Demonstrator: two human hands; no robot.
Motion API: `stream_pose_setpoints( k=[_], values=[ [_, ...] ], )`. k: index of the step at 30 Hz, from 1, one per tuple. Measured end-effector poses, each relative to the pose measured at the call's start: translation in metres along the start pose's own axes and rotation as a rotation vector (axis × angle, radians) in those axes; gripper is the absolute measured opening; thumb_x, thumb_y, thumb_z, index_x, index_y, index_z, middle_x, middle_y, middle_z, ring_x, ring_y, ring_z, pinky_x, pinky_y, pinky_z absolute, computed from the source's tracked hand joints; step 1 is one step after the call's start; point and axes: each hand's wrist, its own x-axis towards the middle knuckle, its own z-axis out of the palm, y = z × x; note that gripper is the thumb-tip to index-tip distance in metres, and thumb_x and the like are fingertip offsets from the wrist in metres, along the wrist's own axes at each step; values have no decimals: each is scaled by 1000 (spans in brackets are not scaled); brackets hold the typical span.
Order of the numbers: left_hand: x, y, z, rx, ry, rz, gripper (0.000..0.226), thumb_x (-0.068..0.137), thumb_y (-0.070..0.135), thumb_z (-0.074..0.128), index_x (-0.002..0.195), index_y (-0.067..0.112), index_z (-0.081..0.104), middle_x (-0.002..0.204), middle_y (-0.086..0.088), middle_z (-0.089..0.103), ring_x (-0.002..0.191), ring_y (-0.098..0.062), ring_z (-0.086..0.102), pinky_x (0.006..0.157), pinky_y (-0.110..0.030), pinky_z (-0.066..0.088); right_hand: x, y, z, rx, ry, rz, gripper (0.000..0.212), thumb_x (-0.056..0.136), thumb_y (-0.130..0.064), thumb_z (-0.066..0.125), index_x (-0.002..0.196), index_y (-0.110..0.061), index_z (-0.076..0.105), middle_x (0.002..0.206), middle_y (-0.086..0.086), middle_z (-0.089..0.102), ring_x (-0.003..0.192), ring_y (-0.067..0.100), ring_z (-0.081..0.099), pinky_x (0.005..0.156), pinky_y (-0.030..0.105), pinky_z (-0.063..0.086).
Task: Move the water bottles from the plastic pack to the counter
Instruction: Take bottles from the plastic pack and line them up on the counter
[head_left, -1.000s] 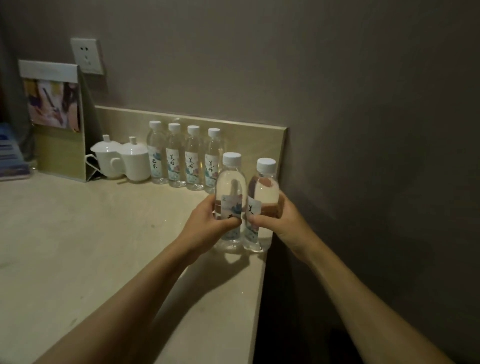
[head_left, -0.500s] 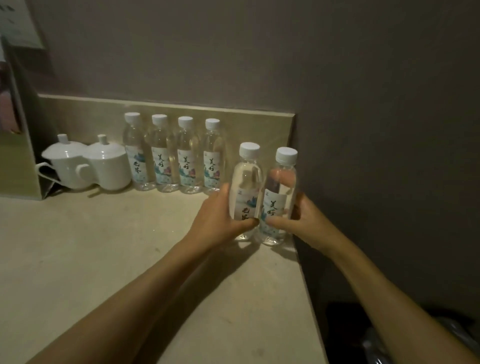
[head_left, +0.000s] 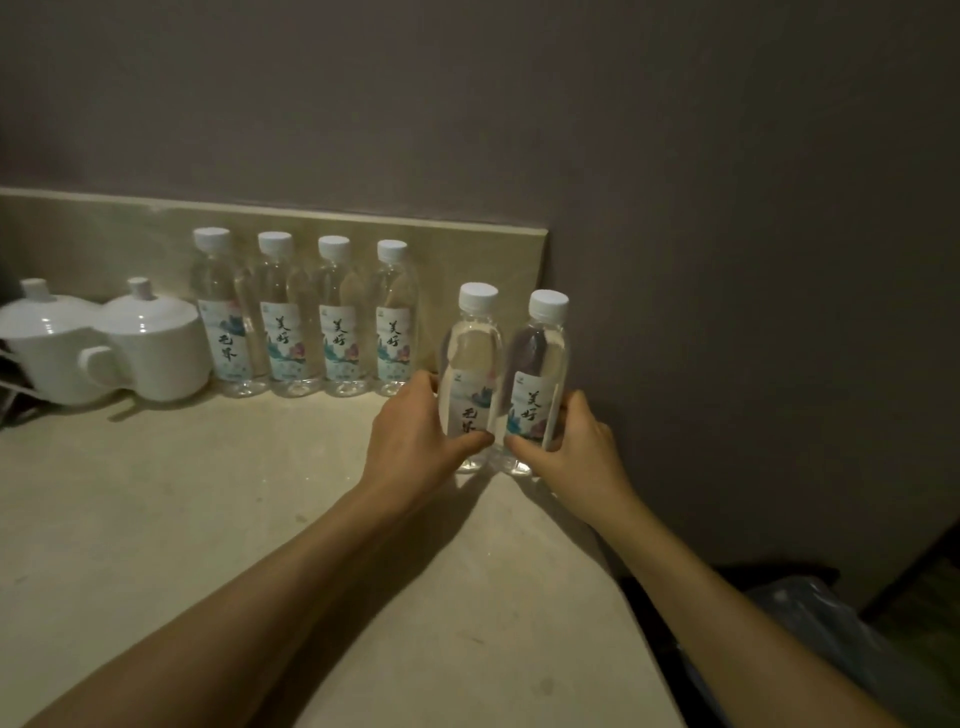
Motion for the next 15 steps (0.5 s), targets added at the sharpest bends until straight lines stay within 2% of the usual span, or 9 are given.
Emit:
stream_pose_setpoints(
  k=[2,5,9,10,12,15],
  values=[
    [3,-1,3,7,23,-23,57,70,37,86,113,19,52,110,0,65,98,-17,63,80,-30,54,4,-2,3,14,6,6,45,73,-34,81,103,-22,48,98,-9,62,84,7,65,63,18,55],
    [9,-1,9,58,70,-46,54,70,39,85,108,18,52,104,0,63,95,-19,62,78,-34,54,13,-6,6,23,5,31,48,75,-32,79,111,-19,50,112,2,67,97,17,67,71,26,55],
    [15,1,16,18,116,-91,63,72,35,85,117,14,48,116,-6,62,108,-26,61,91,-45,54,17,-16,14,1,28,68,57,74,-39,80,113,-13,47,117,9,64,103,25,64,80,37,56],
    [15,1,18,8,135,-97,66,71,34,85,120,14,46,120,-7,61,112,-26,60,94,-45,53,17,-17,16,0,50,79,58,74,-39,80,111,-14,44,118,10,62,104,27,63,81,39,56],
    [11,1,20,1,173,-100,70,71,34,85,123,14,43,124,-7,56,115,-25,57,97,-41,52,15,-19,19,17,94,89,58,76,-35,80,109,-18,35,122,11,56,108,27,60,80,34,52],
    [8,-2,21,32,203,-102,58,74,36,83,115,16,47,113,-3,52,104,-22,57,88,-35,54,15,-18,20,18,118,84,54,79,-30,77,112,-16,37,123,10,51,110,27,57,81,34,51]
  ],
)
